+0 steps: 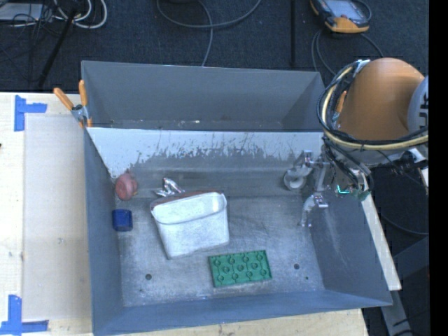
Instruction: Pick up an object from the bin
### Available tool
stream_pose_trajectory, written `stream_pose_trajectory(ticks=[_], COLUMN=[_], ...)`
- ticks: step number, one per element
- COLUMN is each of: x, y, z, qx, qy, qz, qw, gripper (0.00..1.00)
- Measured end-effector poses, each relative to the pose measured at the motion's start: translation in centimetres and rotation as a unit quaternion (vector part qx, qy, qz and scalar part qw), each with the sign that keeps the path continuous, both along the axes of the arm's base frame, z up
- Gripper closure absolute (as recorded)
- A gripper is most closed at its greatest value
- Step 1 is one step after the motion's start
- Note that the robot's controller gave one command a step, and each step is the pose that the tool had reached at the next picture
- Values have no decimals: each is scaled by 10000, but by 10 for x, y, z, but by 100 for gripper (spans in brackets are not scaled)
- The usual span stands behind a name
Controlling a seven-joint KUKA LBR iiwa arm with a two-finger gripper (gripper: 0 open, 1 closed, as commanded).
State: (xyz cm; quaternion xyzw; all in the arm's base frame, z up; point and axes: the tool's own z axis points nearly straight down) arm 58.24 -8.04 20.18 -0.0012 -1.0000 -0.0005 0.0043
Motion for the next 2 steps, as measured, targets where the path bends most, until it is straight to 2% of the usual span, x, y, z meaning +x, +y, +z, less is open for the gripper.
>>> stream_pose_trajectory(ticks=[1,2], x=[-13,-65], y=[94,26], z=[-126,-102], qx=[-28,-9], qy=[-56,-28], qz=[1644,273], qw=[9864,9996], gripper=[0,0])
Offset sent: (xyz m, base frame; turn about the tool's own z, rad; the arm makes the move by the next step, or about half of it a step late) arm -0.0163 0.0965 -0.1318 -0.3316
